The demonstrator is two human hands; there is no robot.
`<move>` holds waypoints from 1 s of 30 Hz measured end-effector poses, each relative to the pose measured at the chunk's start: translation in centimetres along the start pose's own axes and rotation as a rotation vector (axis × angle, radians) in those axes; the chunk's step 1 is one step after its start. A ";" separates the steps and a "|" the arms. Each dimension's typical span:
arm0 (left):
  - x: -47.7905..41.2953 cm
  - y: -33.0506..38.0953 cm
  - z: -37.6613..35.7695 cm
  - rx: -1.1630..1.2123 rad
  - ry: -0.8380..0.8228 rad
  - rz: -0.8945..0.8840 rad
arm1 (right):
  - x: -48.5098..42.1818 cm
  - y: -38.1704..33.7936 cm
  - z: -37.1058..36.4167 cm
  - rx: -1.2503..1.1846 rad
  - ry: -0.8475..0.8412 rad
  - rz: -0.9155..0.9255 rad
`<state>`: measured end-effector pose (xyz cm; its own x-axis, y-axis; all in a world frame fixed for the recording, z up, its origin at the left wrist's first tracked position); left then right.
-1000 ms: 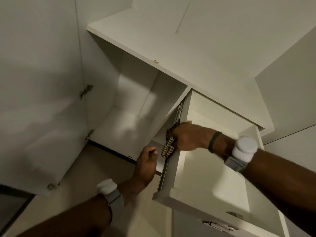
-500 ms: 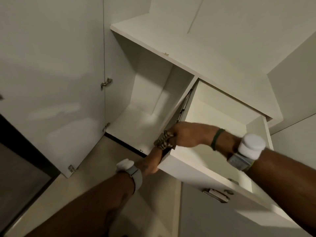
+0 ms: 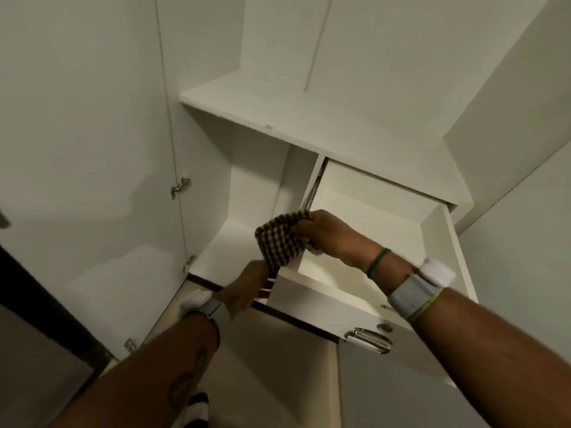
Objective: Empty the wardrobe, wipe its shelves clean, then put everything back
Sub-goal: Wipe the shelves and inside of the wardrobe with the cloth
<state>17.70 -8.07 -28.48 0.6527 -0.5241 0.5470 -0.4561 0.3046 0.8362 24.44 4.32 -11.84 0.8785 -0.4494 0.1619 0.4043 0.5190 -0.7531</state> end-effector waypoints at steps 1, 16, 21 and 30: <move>-0.5 1.8 0.1 0.008 0.038 0.006 | 0.6 0.5 1.9 -0.063 0.093 -0.003; -4.4 15.3 -28.4 -1.133 -0.282 -1.012 | 10.9 22.6 24.3 -0.592 1.261 -0.204; -8.5 13.6 -34.2 -1.603 -0.314 -0.801 | 6.9 26.2 23.6 -0.641 1.100 -0.352; -12.8 9.7 -38.2 -1.826 -0.492 -0.611 | -2.8 30.6 28.2 -0.650 0.886 -0.446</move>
<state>28.06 32.00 -25.77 0.1158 -0.8933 0.4342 0.9809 0.1717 0.0915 41.52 42.01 -17.33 0.1072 -0.9765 0.1867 0.2003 -0.1628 -0.9661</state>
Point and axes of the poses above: each hand's wrist, its own x-axis away from the middle knuckle, its own z-axis out of the back of the hand, y = z × x, the point moved 4 cm from there along -x, towards the middle knuckle, and after that the axes turned 11 degrees about y, right-handed, at the moved point
